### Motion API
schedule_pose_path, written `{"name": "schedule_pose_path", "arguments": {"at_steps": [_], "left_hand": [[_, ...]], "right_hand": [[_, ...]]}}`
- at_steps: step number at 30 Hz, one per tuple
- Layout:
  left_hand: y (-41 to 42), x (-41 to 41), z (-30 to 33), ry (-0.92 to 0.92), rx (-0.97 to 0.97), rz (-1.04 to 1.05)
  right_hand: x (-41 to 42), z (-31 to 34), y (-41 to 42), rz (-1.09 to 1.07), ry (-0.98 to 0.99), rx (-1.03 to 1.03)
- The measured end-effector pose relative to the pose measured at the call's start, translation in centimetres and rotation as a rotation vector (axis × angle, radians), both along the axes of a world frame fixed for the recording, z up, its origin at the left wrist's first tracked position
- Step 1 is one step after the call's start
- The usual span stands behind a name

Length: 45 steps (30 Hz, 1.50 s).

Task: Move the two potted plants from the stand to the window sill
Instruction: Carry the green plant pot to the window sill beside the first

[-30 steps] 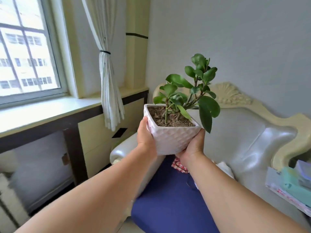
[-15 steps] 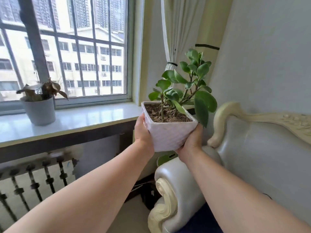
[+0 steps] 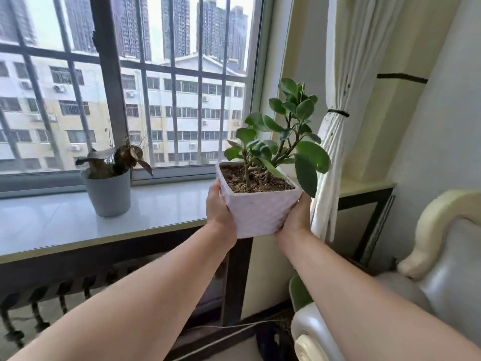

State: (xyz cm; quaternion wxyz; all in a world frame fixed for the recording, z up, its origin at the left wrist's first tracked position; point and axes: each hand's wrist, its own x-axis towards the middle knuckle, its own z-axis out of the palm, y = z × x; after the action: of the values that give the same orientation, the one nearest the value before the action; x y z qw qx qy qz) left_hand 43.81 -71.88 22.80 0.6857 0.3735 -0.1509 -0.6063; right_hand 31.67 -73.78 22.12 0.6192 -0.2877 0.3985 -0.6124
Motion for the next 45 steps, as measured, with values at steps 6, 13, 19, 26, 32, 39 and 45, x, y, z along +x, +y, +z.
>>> {"name": "schedule_pose_path", "arguments": {"at_steps": [6,13,19,26,32,39,45], "left_hand": [[-6.9,4.6,-0.1,-0.005,-0.046,0.016],[-15.0,8.4,-1.5,-0.079,-0.037,0.047],[-20.7,11.4,-3.4,-0.103,-0.057,0.053],[-25.1,15.1,-6.3,-0.098,-0.114,0.089],[-27.4,18.0,-8.6,-0.137,-0.101,0.095],[-29.1,19.4,-11.2,-0.131,-0.045,0.092],[-29.9,19.8,-11.8,-0.102,-0.042,0.086]], "right_hand": [[4.4,0.0,-6.9,0.068,0.02,-0.048],[8.2,-1.3,-16.1,0.159,0.054,-0.04],[11.0,-2.8,-21.8,0.183,0.062,-0.016],[15.0,-5.1,-26.1,0.218,0.059,-0.022],[17.9,-7.7,-28.4,0.24,0.044,0.014],[19.2,-10.0,-30.4,0.236,0.021,0.066],[19.5,-11.4,-31.7,0.207,0.008,0.089]]}}
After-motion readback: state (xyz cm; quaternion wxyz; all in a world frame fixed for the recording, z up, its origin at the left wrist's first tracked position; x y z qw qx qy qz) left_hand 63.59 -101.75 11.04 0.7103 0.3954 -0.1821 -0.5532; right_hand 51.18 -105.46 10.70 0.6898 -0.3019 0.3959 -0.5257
